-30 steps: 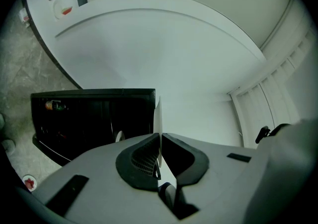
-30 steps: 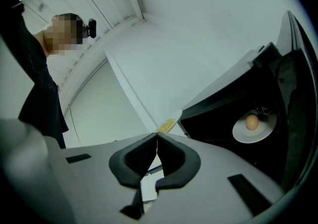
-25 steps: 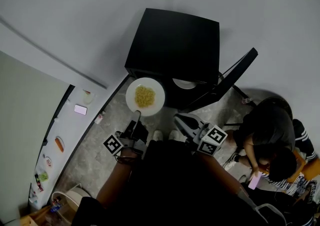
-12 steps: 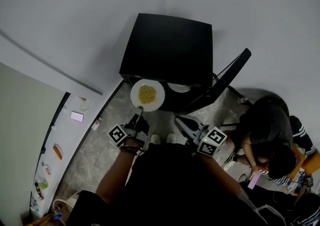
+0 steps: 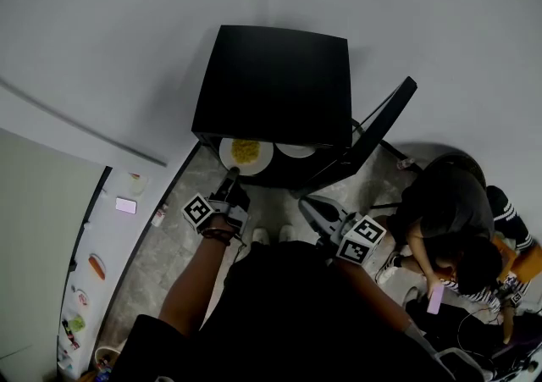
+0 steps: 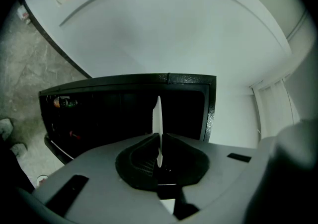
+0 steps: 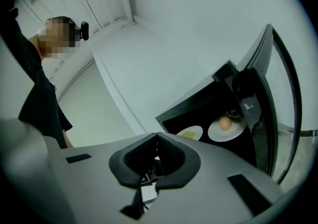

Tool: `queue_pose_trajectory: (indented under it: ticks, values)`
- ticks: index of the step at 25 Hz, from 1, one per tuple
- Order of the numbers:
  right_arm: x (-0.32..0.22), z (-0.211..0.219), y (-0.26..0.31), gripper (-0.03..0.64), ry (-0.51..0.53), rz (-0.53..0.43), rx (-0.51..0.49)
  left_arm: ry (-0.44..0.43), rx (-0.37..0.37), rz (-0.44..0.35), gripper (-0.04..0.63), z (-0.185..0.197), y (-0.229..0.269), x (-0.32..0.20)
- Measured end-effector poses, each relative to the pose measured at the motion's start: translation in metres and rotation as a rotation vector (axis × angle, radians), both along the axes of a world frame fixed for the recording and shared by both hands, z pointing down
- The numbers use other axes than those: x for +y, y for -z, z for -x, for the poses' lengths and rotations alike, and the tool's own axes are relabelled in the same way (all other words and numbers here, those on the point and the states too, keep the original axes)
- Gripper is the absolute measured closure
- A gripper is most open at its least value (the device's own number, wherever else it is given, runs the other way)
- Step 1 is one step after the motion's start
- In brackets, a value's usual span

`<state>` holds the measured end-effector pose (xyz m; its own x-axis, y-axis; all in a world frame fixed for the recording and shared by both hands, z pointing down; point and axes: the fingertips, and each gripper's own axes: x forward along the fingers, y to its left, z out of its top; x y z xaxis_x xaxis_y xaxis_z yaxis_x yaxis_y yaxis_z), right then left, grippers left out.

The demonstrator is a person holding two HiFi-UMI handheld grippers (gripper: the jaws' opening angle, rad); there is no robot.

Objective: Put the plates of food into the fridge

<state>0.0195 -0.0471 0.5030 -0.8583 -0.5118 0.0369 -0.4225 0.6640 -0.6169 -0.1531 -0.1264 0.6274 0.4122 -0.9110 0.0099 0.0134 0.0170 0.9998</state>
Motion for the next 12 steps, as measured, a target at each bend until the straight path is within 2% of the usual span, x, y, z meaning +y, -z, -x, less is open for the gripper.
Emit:
queue_pose_trajectory:
  ticks: [7, 12]
  values:
    - [-0.007, -0.001, -0.002, 0.591, -0.017, 0.014, -0.003, 0.016, -0.016, 0.058, 0.56, 0.009, -0.032, -0.017]
    - [-0.009, -0.001, -0.006, 0.591, -0.026, 0.038, 0.0, -0.003, -0.042, 0.048, 0.56, 0.01, -0.03, -0.038]
